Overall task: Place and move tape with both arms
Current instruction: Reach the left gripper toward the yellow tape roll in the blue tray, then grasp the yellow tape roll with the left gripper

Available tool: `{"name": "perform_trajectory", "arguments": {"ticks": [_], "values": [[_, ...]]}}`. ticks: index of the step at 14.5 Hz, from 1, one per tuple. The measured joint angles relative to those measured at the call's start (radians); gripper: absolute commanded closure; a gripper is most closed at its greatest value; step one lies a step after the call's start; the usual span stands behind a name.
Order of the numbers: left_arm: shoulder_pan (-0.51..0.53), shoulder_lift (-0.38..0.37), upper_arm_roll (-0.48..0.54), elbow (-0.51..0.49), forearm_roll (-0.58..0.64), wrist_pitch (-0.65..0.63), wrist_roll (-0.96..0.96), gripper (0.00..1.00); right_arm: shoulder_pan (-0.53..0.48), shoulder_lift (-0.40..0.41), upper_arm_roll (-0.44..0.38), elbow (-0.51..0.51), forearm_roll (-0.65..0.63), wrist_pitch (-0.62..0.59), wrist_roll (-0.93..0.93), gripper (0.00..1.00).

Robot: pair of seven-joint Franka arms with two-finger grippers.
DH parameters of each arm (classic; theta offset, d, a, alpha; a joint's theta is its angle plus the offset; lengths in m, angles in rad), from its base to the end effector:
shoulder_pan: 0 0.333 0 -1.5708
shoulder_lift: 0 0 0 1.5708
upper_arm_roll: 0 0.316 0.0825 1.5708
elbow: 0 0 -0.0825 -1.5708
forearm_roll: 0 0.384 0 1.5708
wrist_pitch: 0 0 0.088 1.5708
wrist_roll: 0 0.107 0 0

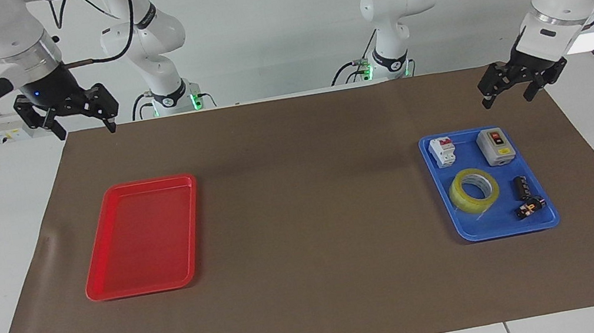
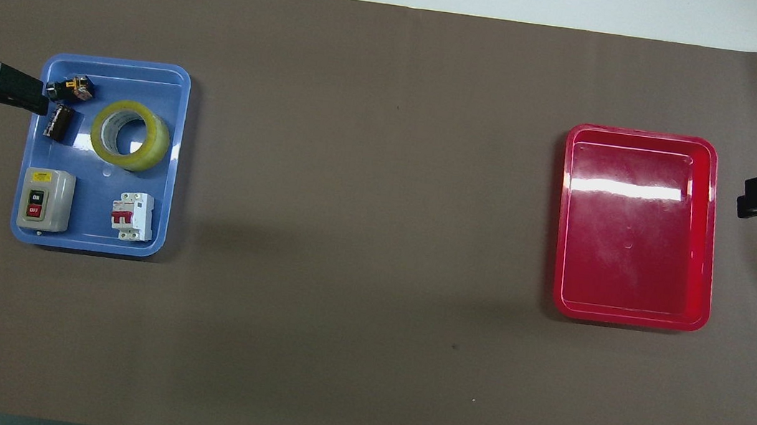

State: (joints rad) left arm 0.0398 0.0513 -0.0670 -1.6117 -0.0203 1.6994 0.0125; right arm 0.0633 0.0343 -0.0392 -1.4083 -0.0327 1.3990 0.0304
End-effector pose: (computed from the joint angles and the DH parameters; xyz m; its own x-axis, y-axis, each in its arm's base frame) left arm 0.5801 -0.0168 0.5875 0.9986 -0.0369 0.0368 -0.0377 -0.9990 0.0232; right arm 0.5468 0.0097 0.6662 0.9990 -0.0119 -0.0424 -0.0104 -0.9993 0.0351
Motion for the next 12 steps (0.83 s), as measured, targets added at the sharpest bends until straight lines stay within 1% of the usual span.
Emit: {"name": "perform_trajectory", "arguments": {"ticks": [4, 8, 12], "values": [[0.03, 0.082, 0.003, -0.031, 0.02, 0.14, 0.019, 0.0, 0.0, 0.0, 0.0, 0.0, 0.0, 0.0, 0.0, 0.0], [0.068, 0.136, 0.004, -0.17, 0.022, 0.356, 0.065, 0.0, 0.0, 0.0, 0.0, 0.0, 0.0, 0.0, 0.0, 0.0], [0.071, 0.182, 0.002, -0.286, 0.022, 0.527, 0.068, 0.0, 0.0, 0.0, 0.0, 0.0, 0.0, 0.0, 0.0, 0.0]]}}
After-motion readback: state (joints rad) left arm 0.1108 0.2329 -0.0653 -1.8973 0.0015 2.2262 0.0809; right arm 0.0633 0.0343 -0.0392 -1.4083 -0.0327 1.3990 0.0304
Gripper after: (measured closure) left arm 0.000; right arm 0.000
